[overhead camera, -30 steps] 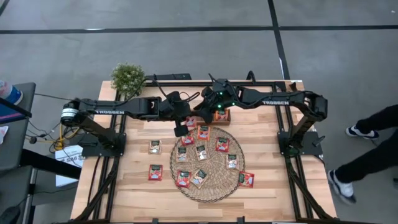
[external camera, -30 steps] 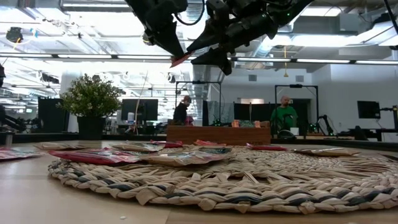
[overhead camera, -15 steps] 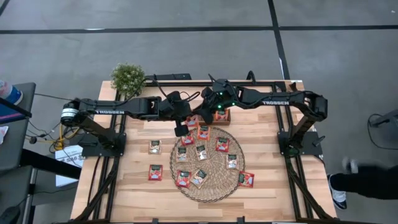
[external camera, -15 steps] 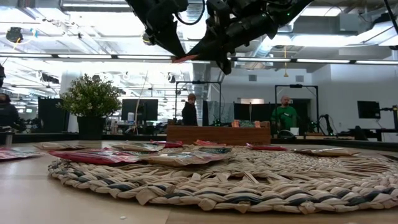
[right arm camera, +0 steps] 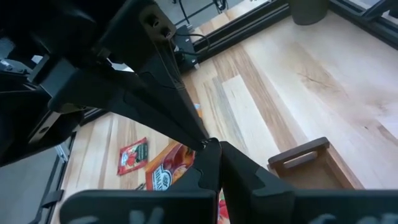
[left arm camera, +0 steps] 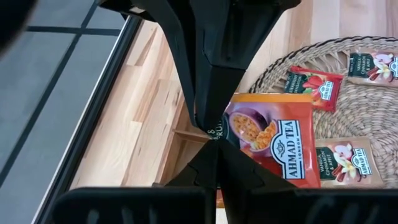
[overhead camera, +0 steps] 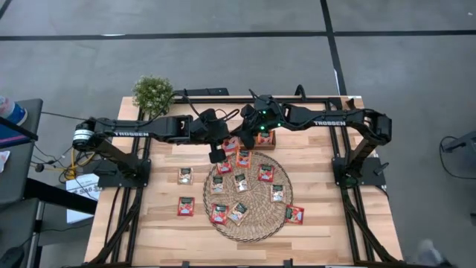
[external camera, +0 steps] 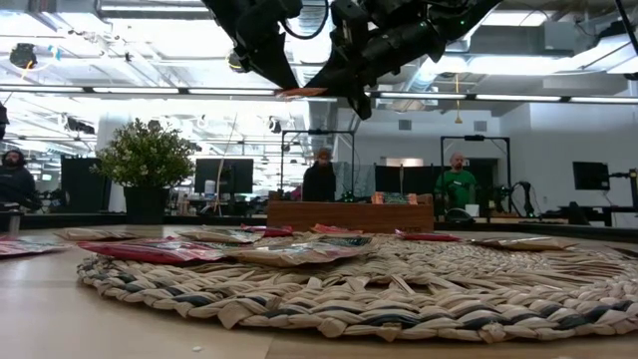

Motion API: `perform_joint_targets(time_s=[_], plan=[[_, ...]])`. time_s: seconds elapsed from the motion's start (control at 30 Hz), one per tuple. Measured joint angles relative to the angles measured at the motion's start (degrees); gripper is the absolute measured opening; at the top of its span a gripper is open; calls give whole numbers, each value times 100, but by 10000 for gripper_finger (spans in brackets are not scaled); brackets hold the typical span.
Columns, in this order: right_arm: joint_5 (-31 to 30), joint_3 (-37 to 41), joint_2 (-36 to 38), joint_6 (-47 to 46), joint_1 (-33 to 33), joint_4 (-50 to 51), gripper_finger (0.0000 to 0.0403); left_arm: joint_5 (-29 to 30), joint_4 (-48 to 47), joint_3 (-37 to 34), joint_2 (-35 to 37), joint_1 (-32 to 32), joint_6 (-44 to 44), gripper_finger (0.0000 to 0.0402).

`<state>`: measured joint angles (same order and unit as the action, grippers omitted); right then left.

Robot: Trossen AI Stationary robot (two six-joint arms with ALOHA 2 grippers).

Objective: Pick & Place Tea
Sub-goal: Put the orange tea bag to the right of the wooden organizer

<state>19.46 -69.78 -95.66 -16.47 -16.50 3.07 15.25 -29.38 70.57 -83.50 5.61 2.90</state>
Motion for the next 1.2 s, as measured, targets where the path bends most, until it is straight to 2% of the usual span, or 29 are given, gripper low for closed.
perform_joint_targets(time_s=[0.63,0.77,0.97,1.1,1.2], plan=[[-201,0,0,-7,3,-13,0,114,-99,0,0,0,4,7],[-232,0,-2,-7,-1,-9,0,247,-216,0,2,0,32,40],[-234,0,-2,-7,-3,-9,0,378,-229,0,2,0,44,113],[-483,0,15,59,-35,210,0,1038,-630,0,2,0,136,149],[-790,2,57,250,-140,679,0,1578,-1226,0,4,14,115,161]])
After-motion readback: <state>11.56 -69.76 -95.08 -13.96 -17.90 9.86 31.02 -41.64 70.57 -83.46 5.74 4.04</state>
